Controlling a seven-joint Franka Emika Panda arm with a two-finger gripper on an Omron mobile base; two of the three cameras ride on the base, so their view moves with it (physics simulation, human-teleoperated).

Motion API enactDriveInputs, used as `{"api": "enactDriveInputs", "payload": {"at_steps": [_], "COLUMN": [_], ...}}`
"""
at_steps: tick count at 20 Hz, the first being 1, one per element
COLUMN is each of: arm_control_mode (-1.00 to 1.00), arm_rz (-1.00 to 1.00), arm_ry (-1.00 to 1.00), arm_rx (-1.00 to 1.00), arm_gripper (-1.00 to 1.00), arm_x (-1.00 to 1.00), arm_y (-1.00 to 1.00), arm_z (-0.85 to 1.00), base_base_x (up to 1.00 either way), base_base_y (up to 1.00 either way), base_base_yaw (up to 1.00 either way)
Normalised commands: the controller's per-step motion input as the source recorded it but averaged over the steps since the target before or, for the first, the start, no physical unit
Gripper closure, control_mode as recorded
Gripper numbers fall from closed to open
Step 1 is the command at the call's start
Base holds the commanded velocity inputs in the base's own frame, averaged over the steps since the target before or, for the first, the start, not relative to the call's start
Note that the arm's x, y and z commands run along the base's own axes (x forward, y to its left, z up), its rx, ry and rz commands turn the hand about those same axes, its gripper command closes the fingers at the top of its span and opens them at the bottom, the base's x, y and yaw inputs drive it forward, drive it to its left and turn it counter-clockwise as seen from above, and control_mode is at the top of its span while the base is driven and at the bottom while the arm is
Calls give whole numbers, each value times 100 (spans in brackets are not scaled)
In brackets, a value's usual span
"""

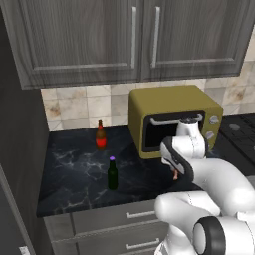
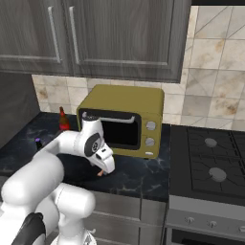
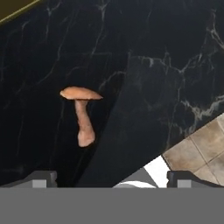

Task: Place the beers on the top shelf of the fridge to keep them out of children's reach, and place the mushroom on lower shelves for easy access.

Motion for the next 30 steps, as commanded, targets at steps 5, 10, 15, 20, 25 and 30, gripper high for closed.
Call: {"api": "enactDriveInputs", "payload": {"at_steps": [5,10,15,20,25,30], "arm_control_mode": [-100,-100,-100,-100,-100,-100], "arm_rz": [0,0,0,0,0,0], "arm_ry": [0,0,0,0,0,0], "arm_rx": [0,0,0,0,0,0], "arm_gripper": [-100,-100,-100,-100,-100,-100], "arm_x": [20,19,17,15,12,10], "arm_y": [0,0,0,0,0,0], "arm_z": [-22,-19,-19,-18,-18,-19], "base_base_x": [0,0,0,0,0,0], "base_base_y": [0,0,0,0,0,0], "base_base_yaw": [0,0,0,0,0,0]}}
